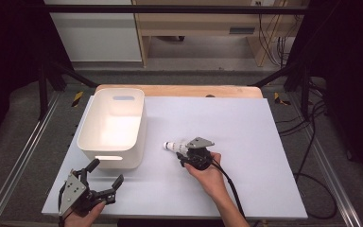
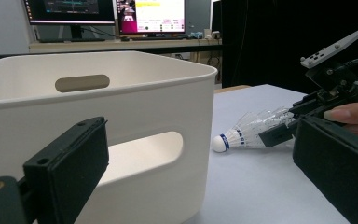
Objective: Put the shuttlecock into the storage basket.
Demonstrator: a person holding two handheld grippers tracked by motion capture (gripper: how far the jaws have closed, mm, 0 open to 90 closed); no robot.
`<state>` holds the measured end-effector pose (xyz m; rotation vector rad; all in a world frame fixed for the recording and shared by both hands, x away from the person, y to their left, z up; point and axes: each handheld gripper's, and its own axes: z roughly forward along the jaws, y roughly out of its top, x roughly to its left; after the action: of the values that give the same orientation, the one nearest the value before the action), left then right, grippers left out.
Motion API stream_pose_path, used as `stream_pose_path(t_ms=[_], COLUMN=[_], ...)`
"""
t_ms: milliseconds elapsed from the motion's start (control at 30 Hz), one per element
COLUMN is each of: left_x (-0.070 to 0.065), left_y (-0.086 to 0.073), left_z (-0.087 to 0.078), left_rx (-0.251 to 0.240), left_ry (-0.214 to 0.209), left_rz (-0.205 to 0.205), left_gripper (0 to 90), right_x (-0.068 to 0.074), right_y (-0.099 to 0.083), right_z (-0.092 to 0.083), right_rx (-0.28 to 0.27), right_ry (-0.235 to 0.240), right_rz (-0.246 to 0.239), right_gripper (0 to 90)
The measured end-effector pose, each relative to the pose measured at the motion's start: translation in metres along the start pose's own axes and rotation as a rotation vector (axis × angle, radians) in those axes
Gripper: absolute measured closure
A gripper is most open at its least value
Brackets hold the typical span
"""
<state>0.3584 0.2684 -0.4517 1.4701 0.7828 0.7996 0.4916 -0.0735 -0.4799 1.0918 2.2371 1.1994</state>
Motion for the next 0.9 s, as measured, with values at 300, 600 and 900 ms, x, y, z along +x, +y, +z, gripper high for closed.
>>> stream_pose_path(t_ms=[300,600,900], left_x=[0.0007,0.0004,0.0013], left_y=[0.0003,0.0001,-0.0001], left_z=[-0.0002,0.0001,-0.0004], left_rx=[0.000,0.001,0.004], left_ry=[0.000,-0.004,-0.003], left_rz=[0.002,0.000,0.000], left_gripper=[3.8,3.8,3.8], right_x=[0.0006,0.0007,-0.0040], right_y=[0.0000,-0.0006,-0.0004], right_z=[0.0005,0.0017,-0.0005], right_rx=[-0.012,-0.022,-0.025], right_ry=[0.008,0.006,0.015], right_rz=[0.005,0.008,0.026], right_gripper=[66.3,77.3,80.6])
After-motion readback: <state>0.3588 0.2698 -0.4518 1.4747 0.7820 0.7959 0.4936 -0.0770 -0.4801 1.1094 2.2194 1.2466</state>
